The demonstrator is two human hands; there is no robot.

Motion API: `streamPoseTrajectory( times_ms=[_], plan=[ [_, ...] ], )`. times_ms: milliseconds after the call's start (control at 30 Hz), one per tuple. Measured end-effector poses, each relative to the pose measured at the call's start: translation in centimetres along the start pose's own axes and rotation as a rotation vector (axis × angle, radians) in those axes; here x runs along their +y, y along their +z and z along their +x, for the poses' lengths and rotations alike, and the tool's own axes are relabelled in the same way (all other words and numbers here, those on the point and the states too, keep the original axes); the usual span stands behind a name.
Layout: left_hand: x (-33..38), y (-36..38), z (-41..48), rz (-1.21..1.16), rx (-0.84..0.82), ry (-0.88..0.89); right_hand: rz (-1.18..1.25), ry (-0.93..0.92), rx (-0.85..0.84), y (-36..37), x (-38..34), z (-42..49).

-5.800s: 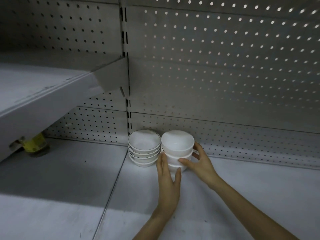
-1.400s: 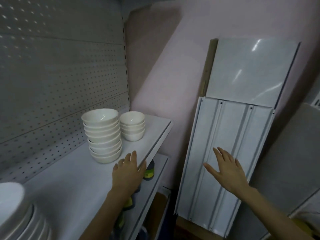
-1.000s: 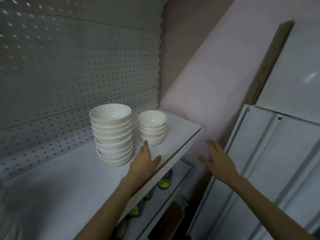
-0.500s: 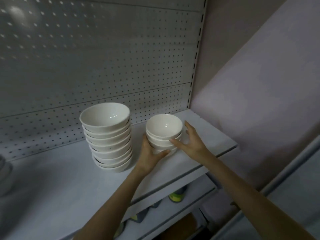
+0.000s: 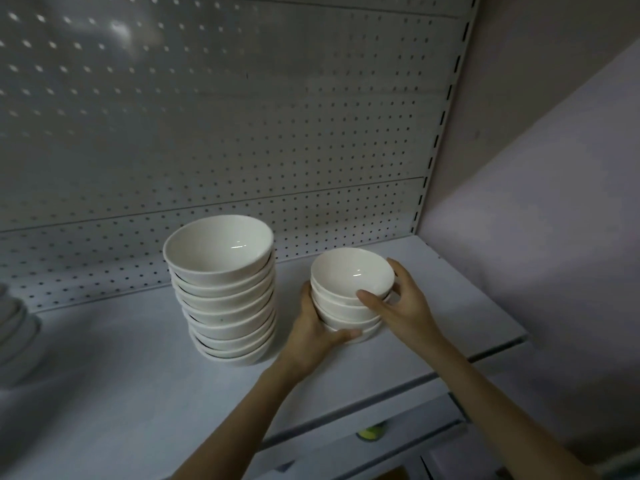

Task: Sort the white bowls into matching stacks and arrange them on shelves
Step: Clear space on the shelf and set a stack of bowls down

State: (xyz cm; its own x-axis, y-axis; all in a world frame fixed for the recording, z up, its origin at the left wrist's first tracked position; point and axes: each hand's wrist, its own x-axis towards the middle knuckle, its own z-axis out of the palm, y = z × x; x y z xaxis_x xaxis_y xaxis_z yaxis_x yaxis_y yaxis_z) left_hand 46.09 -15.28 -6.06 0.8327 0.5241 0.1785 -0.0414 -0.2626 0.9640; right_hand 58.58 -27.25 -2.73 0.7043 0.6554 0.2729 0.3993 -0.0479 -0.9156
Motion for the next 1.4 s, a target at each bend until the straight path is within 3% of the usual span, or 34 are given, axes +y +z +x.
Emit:
streamPoseTrajectory(
  times_ms=[133, 333, 533, 900, 1133, 1400],
  plan=[
    [-0.2, -0.2, 0.3, 0.014, -0.033, -0.014, 0.109, 0.022, -0.028, -0.1, 0.0, -0.2],
    [-1.0, -1.0, 0.7, 0.066, -0.149, -0.036, 0.231, 0.094, -0.199, 0.1, 2.7, -1.1],
    [-0.5, -0.9, 0.5, 0.053, -0.121, -0.024, 0.267, 0.131, -0.289, 0.3, 4.4, -1.3],
    [1.4, 0.0, -1.2, 0.055, -0.125, 0.014, 0.161, 0.105, -0.140, -1.5, 3.4, -3.7],
    [6.7, -0.1, -3.1, -0.019, -0.144, 0.139, 0.144, -0.023, 0.017, -3.3, -3.5, -6.0],
    [12.2, -3.5, -8.0, -0.104, -0.102, 0.259, 0.268, -0.130, 0.051, -1.5, -11.7, -9.9]
  ],
)
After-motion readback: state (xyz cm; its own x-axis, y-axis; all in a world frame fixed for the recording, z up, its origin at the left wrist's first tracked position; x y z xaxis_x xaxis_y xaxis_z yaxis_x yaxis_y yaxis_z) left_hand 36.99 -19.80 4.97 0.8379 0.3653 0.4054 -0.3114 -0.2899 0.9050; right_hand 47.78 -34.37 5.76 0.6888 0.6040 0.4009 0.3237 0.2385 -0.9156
